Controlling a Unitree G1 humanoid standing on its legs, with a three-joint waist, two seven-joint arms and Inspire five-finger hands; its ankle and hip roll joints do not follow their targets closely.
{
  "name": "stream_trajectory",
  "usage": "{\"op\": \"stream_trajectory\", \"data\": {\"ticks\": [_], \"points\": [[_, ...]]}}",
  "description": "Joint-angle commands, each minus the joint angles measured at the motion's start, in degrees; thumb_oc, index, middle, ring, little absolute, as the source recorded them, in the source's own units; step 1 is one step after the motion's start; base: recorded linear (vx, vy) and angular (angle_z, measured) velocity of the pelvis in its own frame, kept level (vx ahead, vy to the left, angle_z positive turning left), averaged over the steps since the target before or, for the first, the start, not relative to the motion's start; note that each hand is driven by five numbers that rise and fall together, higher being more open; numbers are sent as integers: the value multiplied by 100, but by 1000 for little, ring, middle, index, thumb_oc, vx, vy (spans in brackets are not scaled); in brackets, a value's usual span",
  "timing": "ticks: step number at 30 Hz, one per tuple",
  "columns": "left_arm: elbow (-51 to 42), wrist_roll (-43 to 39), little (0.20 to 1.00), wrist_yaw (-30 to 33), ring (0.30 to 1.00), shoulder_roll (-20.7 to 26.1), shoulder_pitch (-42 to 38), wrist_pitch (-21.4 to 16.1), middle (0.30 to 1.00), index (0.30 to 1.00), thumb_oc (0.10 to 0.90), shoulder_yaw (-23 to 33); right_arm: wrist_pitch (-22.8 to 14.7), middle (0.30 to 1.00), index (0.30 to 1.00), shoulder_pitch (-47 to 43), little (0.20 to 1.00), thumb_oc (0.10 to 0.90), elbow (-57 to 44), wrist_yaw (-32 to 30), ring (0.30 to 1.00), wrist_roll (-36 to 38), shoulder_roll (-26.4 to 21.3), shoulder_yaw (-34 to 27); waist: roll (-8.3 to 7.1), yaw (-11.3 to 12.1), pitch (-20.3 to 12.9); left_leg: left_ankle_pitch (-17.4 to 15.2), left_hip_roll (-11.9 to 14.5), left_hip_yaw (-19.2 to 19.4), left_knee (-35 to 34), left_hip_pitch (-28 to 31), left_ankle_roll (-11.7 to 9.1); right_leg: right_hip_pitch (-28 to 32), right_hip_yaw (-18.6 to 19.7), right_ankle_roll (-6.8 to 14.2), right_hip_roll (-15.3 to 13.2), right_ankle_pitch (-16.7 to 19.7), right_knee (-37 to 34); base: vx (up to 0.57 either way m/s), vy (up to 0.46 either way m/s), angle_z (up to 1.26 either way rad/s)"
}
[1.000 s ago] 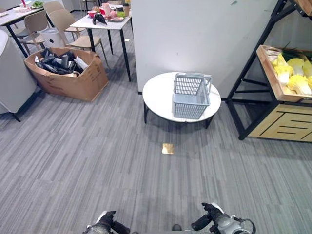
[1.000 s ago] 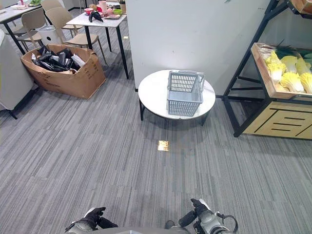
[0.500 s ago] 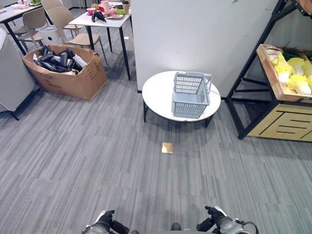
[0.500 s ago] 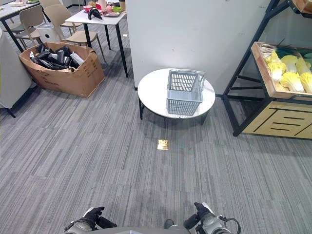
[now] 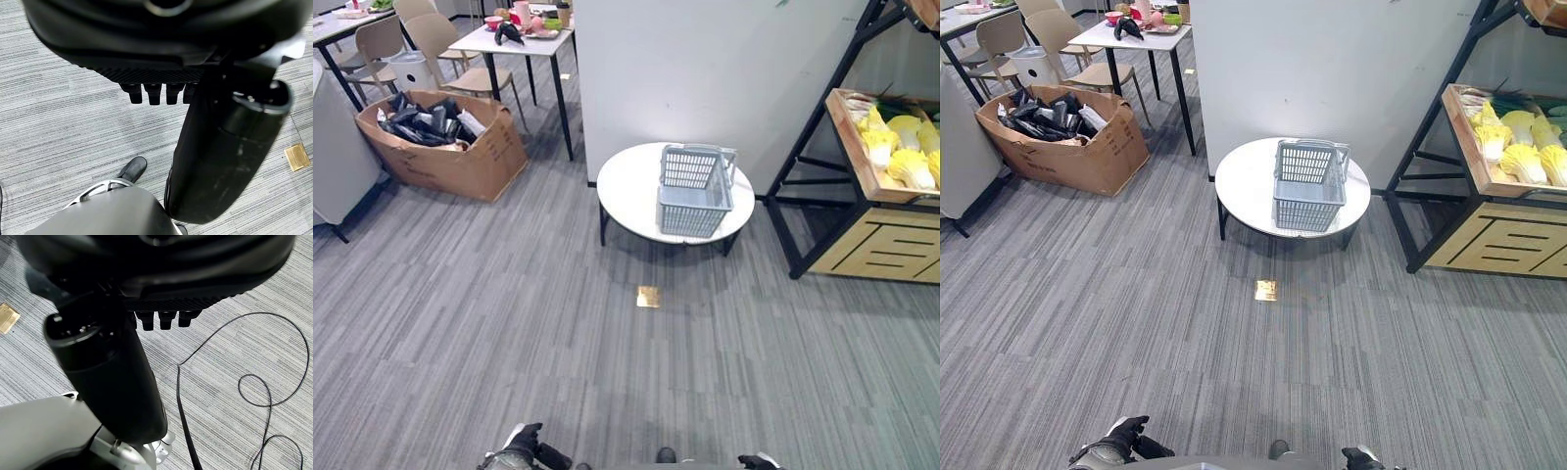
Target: Get the vegetables into the basket
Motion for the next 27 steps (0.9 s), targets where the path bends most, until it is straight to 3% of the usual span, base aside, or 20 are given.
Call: {"op": "stream_trajectory", "data": {"ticks": [1,27], "points": [[410,204,1000,55,1000,-33,-108,99,1000,1000,900,-258,10,1000,1000,-532,1000,900,248,-36,1000,-123,-88,213,179,5,135,84,316,-218,4,34,-580,105,50,675,-262,20,-10,0,0,0],[331,91,1000,45,1000,-34,-81,131,1000,1000,900,-219,43,1000,1000,-554,1000,900,210,-12,1000,-86,-134,210,137,65,225,60,281,-260,4,-49,-529,32,18,707,-304,81,29,0,1,0]]}}
